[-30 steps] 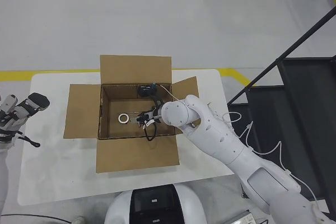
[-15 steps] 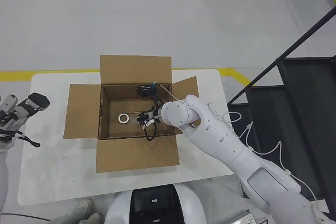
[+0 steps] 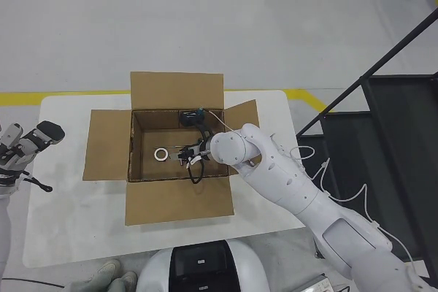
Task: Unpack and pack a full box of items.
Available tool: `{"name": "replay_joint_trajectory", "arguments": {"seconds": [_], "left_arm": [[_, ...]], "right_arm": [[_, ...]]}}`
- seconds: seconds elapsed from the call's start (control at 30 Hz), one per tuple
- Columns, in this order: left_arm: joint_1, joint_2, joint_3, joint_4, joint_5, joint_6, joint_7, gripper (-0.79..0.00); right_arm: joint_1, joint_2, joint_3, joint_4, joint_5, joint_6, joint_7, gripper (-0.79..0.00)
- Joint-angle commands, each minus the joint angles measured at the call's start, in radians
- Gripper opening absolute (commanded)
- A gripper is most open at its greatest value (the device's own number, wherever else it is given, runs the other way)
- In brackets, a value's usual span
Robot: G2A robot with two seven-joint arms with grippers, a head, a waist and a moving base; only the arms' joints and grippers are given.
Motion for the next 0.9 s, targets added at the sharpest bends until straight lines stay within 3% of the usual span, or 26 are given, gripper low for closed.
{"name": "replay_joint_trajectory", "arguments": {"seconds": [0.0,0.2,0.57,0.6,0.63,0.7,0.73,0.87], "left_arm": [[0.0,0.0,0.0,0.0,0.0,0.0,0.0,0.0],[0.0,0.0,0.0,0.0,0.0,0.0,0.0,0.0],[0.0,0.0,0.0,0.0,0.0,0.0,0.0,0.0],[0.0,0.0,0.0,0.0,0.0,0.0,0.0,0.0],[0.0,0.0,0.0,0.0,0.0,0.0,0.0,0.0],[0.0,0.0,0.0,0.0,0.0,0.0,0.0,0.0],[0.0,0.0,0.0,0.0,0.0,0.0,0.0,0.0],[0.0,0.0,0.0,0.0,0.0,0.0,0.0,0.0]], "right_arm": [[-0.004,-0.001,0.003,0.007,0.003,-0.004,-0.016,0.0],[0.047,-0.024,-0.049,0.081,-0.065,0.084,-0.023,0.0],[0.153,-0.116,-0.192,0.297,-0.118,0.179,-0.05,0.0],[0.158,-0.124,-0.196,0.318,-0.109,0.176,-0.056,-0.058],[0.164,-0.132,-0.198,0.339,-0.101,0.173,-0.066,-0.225],[0.177,-0.146,-0.205,0.383,-0.094,0.173,-0.079,-0.456],[0.183,-0.154,-0.211,0.398,-0.094,0.176,-0.086,-0.477],[0.201,-0.18,-0.228,0.452,-0.098,0.187,-0.1,-0.419]]}}
